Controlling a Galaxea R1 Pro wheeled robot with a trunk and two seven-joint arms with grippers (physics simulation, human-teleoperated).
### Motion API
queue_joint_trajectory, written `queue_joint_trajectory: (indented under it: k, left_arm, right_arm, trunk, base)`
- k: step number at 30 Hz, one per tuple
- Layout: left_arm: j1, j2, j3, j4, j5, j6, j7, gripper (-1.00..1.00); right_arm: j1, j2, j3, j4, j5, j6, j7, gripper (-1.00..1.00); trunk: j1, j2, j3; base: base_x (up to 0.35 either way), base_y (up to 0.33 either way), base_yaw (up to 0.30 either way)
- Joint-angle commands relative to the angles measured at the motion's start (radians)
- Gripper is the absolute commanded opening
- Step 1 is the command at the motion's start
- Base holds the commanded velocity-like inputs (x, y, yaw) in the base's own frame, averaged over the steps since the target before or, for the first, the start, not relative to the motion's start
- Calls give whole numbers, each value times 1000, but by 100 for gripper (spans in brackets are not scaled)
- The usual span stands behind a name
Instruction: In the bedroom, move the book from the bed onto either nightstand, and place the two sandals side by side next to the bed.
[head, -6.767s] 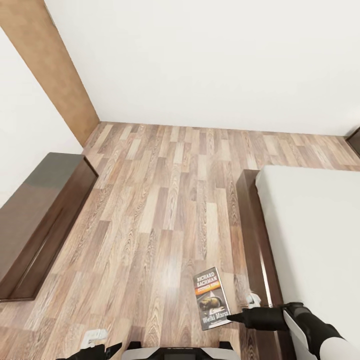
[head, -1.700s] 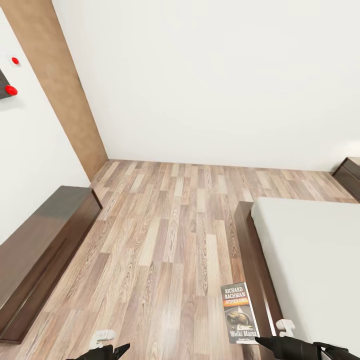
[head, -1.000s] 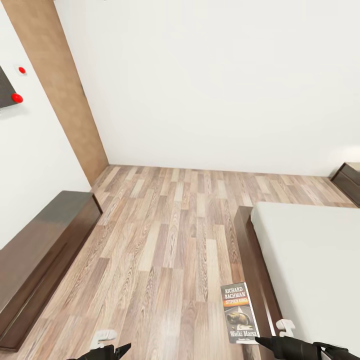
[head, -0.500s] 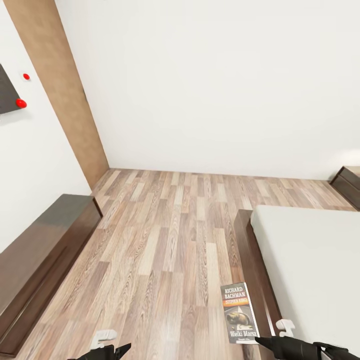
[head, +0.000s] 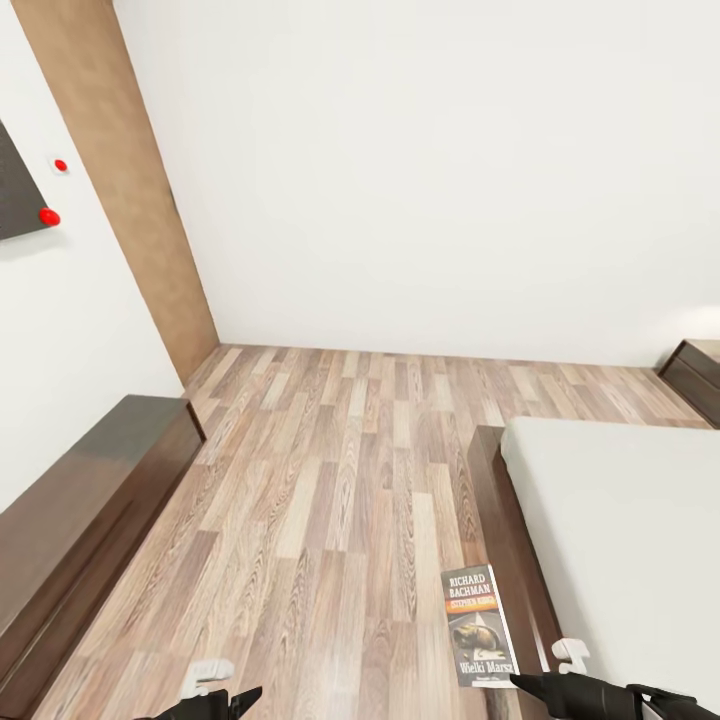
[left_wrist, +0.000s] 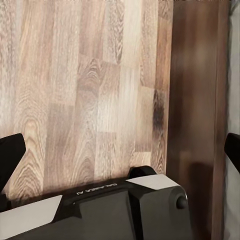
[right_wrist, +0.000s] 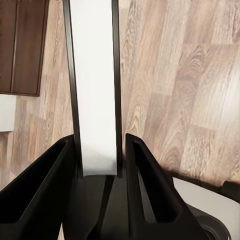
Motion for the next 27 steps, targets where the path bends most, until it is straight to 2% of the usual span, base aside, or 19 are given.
queue_joint_trajectory:
  k: [1, 27]
  left_arm:
    - [-1, 0, 2, 2, -1, -5, -3, 100]
    - [-1, 0, 2, 2, -1, -5, -3, 100]
  right_arm:
    - [-1, 0, 8, 0, -10, 4, 3, -100]
    - [-1, 0, 8, 0, -10, 4, 6, -100]
  trunk:
    - [1, -2, 0]
    - [1, -2, 42]
  base:
    - [0, 0, 0]
    - [0, 0, 0]
